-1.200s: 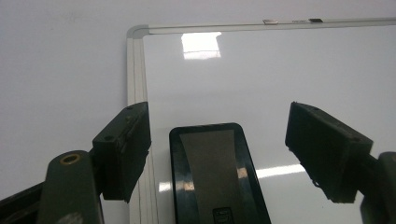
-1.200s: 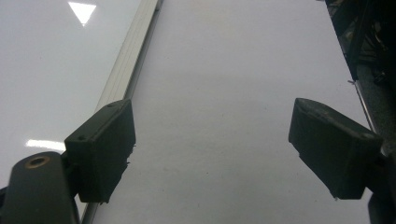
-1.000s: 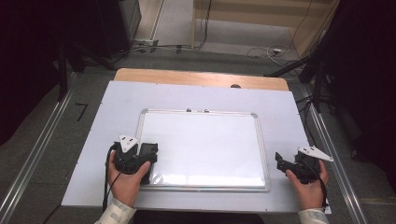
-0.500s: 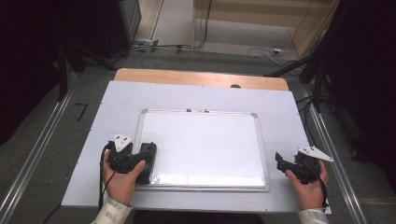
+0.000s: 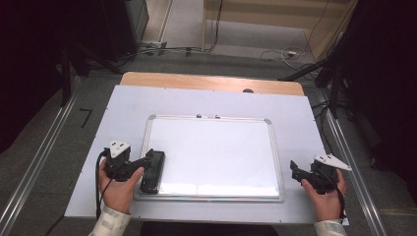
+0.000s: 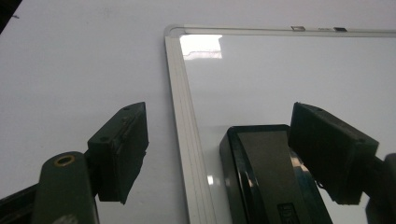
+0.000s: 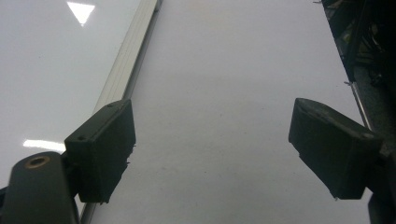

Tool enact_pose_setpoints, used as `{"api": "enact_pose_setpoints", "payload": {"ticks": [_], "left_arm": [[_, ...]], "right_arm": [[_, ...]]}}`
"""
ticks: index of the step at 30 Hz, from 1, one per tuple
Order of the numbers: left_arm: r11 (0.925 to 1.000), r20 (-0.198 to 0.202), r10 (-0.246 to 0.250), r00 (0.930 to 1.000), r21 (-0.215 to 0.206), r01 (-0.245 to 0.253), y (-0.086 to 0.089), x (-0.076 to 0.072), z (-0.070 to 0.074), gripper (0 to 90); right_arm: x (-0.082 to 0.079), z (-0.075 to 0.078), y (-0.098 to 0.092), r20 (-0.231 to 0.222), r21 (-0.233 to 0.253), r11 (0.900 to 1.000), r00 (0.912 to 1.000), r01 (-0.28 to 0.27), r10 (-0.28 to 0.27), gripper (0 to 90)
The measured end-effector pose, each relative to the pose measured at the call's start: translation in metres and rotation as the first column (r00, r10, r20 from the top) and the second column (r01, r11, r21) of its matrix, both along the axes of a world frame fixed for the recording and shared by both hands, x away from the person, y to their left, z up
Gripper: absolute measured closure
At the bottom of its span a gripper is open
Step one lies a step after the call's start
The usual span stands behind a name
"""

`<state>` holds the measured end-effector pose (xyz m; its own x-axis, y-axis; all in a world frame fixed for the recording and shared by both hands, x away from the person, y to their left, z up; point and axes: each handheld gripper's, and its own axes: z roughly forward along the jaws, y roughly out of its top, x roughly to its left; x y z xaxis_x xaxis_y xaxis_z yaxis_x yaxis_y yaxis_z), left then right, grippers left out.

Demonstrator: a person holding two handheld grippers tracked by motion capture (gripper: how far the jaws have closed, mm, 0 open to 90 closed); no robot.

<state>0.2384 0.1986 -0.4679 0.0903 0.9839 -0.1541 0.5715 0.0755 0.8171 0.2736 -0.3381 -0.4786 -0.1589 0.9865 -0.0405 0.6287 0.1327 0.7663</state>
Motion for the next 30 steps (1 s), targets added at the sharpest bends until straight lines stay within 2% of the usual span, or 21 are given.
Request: {"api": "enact_pose_setpoints", "payload": {"ticks": [14,30], "left_arm": [[0.9998,-0.024,0.015,0.9996,-0.015,-0.015,0.016,0.001,-0.003,20.1],[0.9996,-0.054,0.027,0.9982,-0.002,-0.027,0.035,-0.003,-0.01,19.8]], "right_arm": [[0.0,0.0,-0.001,0.0,-0.003,1.0,1.0,0.001,-0.001,13.6],[-0.001,0.001,-0.002,0.0,-0.001,1.0,1.0,0.007,-0.007,13.6]]}}
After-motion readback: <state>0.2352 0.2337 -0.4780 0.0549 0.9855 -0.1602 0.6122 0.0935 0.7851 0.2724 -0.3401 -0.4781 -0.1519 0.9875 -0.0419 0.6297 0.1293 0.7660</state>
